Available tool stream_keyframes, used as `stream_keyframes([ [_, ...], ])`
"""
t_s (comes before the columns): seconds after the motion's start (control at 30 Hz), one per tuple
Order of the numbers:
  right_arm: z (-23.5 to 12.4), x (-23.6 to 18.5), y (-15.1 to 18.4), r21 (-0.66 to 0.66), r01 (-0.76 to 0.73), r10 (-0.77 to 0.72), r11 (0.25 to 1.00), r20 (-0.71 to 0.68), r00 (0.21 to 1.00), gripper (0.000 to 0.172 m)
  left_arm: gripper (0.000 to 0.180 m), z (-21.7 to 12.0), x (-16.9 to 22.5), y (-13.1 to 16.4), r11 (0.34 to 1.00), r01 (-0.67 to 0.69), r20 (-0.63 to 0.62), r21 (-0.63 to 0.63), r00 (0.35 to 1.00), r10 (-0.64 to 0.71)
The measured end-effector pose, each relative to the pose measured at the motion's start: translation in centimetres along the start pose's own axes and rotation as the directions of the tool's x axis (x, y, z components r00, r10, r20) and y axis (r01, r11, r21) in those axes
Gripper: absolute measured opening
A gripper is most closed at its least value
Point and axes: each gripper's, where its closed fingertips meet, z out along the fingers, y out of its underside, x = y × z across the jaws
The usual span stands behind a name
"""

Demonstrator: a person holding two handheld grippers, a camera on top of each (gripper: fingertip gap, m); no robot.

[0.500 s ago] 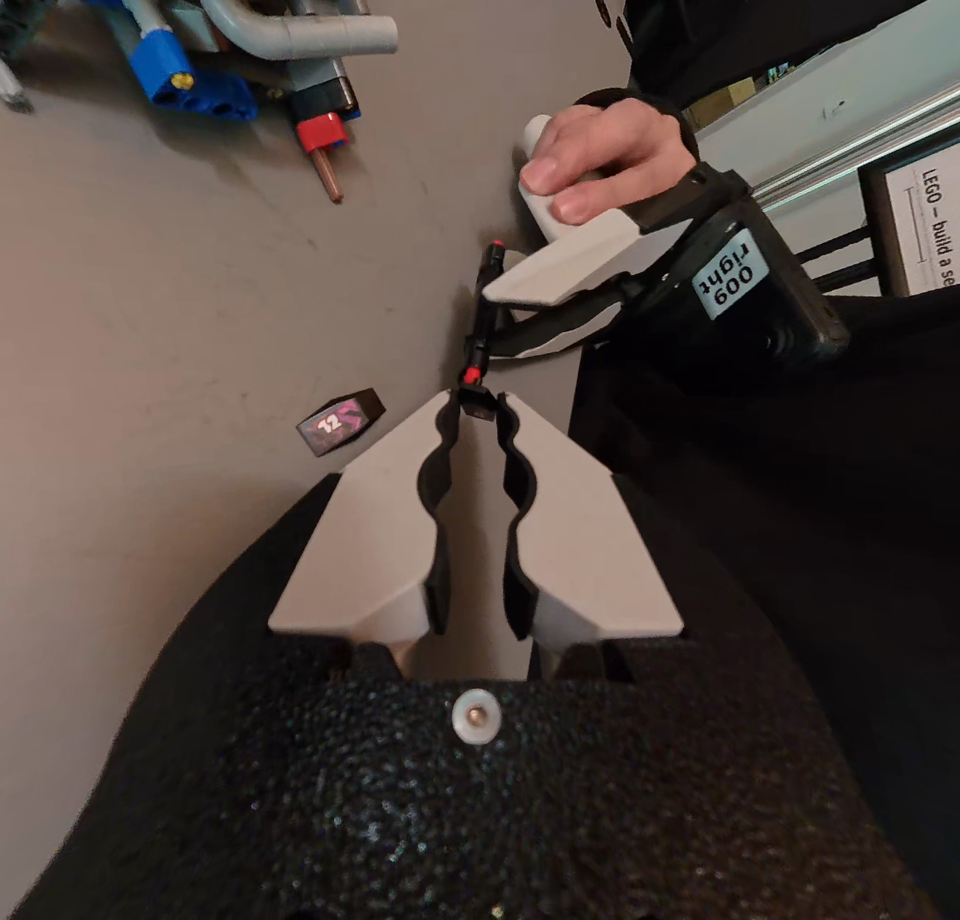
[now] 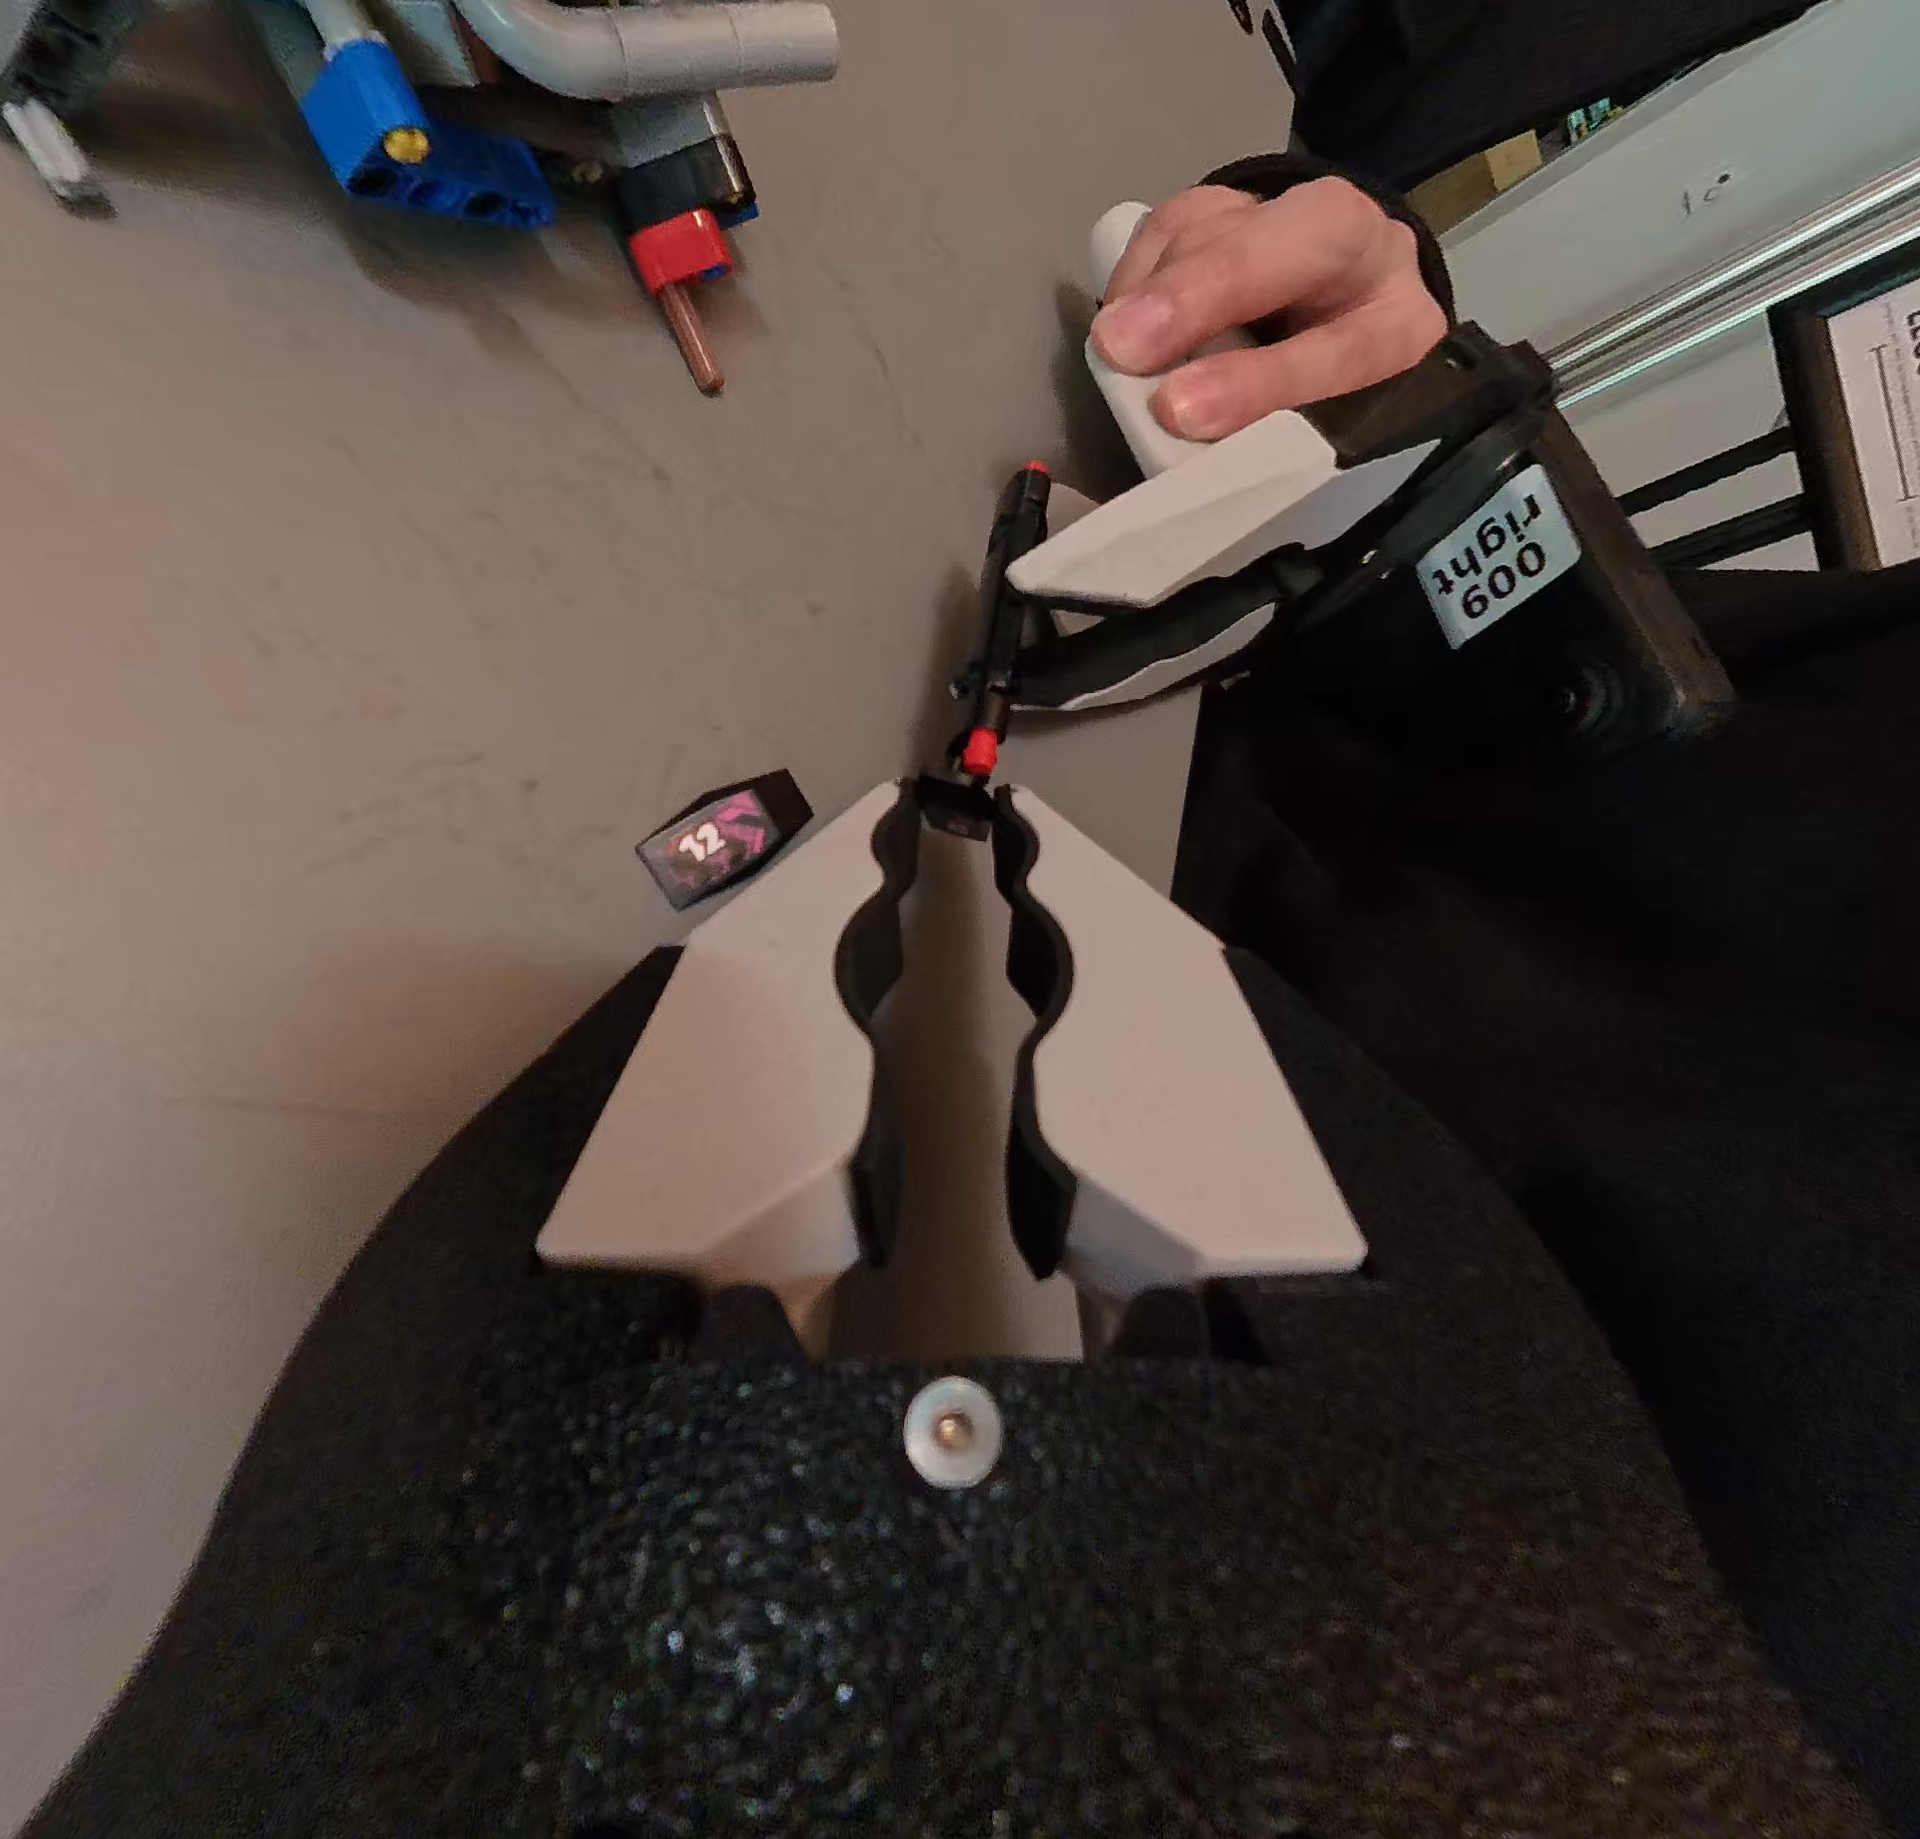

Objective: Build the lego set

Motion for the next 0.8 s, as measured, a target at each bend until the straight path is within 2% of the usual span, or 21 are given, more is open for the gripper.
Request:
stream_keyframes([
  [0.2, 0.2, 0.2, 0.7, -0.048, 0.032, -0.033, 0.998, -0.016, 0.999, 0.026, 0.012, -0.3, -0.2, -0.1, 1.000, -0.001, 0.012, 0.021, 1.000, 0.001],
  [0.6, 0.9, -0.2, 0.4, -0.081, 0.121, -0.117, 0.989, 0.056, 0.992, 0.025, 0.011, -0.1, -0.8, 0.0, 1.000, 0.002, 0.075, -0.008, 0.997, -0.001],
  [0.73, 1.1, -0.1, 0.6, -0.110, 0.168, -0.162, 0.980, 0.058, 0.985, 0.025, 0.010, 0.0, -1.2, -0.1, 0.998, -0.048, 0.145, -0.039, 0.988, 0.054],
  [0.8, 1.2, 0.1, 0.7, -0.108, 0.129, -0.126, 0.986, 0.035, 0.991, 0.026, 0.010, -0.1, -1.5, -0.4, 0.995, -0.091, 0.169, -0.029, 0.981, 0.094],
])
